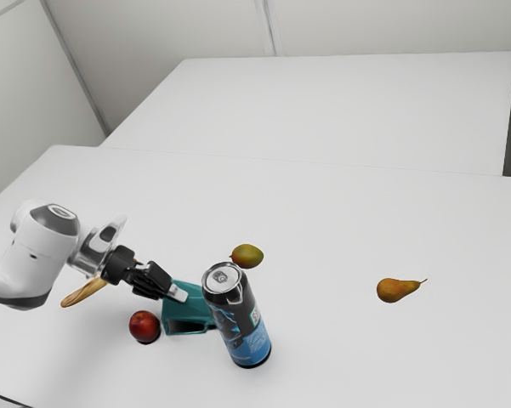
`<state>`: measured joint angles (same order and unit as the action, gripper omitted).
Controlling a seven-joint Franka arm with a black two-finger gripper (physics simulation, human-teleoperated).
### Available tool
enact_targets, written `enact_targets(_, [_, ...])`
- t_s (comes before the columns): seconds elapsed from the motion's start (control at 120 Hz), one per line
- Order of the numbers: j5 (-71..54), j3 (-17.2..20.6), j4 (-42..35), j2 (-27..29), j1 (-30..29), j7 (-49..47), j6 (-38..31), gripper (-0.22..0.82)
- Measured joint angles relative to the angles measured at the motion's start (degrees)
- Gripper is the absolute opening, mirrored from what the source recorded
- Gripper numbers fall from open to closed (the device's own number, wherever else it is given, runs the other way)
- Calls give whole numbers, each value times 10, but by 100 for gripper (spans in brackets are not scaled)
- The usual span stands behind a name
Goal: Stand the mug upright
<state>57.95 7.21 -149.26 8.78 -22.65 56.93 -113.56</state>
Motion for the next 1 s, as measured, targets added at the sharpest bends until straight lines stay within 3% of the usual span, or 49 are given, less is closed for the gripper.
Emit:
enact_targets(0.25, [-1, 5, 0, 7, 0, 12, 2, -16])
enact_targets(0.542, [-18, 52, 21, 36, -2, 15, -8, -18])
enact_targets(0.817, [-190, 130, 55, 53, -9, -24, -81, -18])
enact_targets(1.0, [-313, 161, 64, 53, -10, -67, -125, -18])
